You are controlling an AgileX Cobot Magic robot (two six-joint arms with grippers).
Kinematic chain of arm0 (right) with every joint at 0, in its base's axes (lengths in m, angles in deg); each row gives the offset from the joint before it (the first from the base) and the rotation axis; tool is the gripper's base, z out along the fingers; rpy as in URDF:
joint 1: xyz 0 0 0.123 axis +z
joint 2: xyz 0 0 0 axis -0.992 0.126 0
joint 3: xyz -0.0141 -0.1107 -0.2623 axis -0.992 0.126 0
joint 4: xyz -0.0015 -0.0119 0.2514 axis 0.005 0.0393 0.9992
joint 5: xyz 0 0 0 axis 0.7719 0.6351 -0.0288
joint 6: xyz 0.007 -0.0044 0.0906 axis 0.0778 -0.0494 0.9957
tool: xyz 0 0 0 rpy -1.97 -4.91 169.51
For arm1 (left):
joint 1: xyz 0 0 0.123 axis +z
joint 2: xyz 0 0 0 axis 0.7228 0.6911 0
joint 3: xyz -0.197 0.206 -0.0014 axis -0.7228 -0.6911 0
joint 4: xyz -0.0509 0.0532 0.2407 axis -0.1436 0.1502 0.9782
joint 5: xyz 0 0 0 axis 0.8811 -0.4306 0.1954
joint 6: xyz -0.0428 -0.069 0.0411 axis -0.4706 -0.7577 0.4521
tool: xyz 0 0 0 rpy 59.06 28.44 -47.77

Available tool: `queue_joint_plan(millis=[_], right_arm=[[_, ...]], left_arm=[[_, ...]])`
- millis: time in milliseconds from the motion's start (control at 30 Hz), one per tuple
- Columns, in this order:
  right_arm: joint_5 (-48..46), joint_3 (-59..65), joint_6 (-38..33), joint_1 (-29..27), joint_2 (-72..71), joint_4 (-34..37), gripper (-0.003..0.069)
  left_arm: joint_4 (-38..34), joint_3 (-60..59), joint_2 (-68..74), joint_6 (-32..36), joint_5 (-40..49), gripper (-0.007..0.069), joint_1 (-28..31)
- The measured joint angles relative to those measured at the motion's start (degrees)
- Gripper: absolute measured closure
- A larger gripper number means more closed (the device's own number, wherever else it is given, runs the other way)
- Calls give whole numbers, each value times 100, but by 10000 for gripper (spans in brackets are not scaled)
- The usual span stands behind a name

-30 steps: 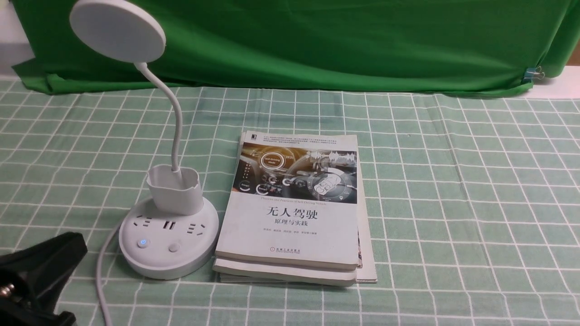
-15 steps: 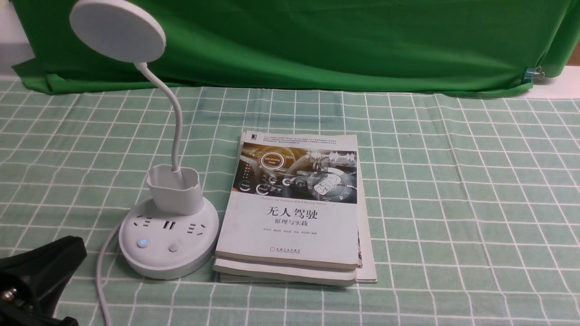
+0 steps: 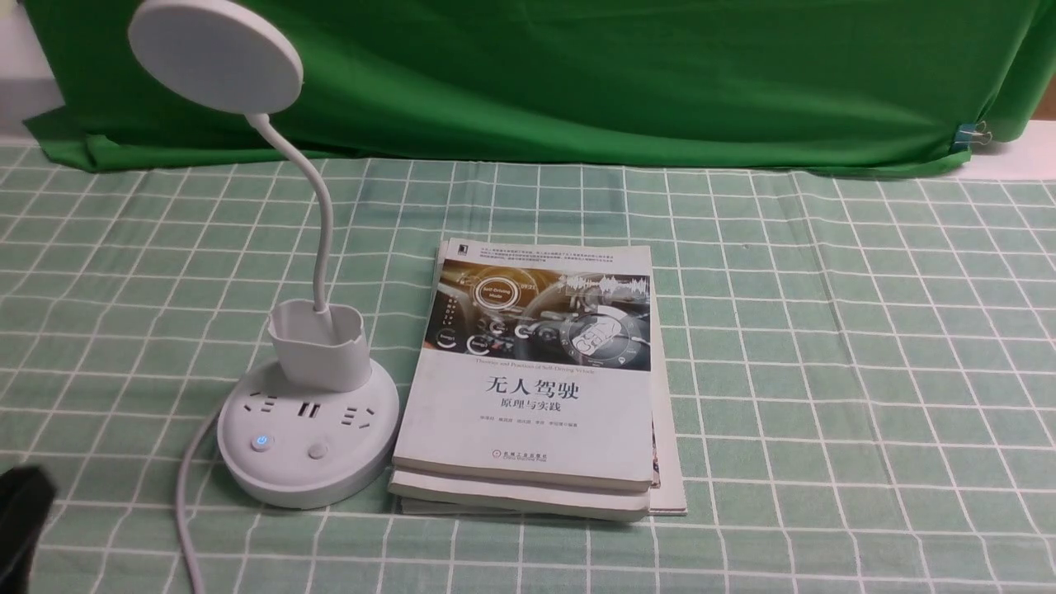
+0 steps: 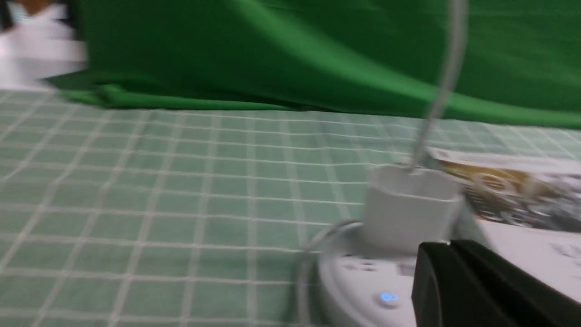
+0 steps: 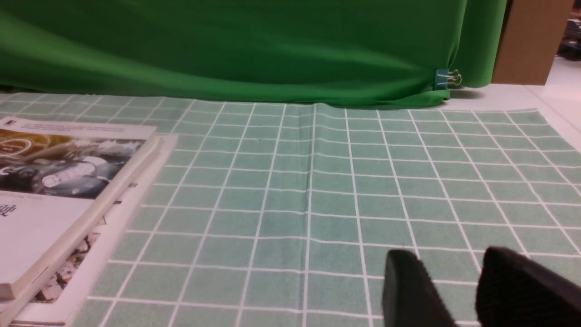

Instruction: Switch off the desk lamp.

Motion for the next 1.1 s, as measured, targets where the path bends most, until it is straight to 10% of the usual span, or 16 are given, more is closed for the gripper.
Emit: queue_joint_plan(millis=[1100], right_arm=[[5,0,0,0,0,0,417]], left_arm=[[-177,-68,-707,-13,1363,620,179]])
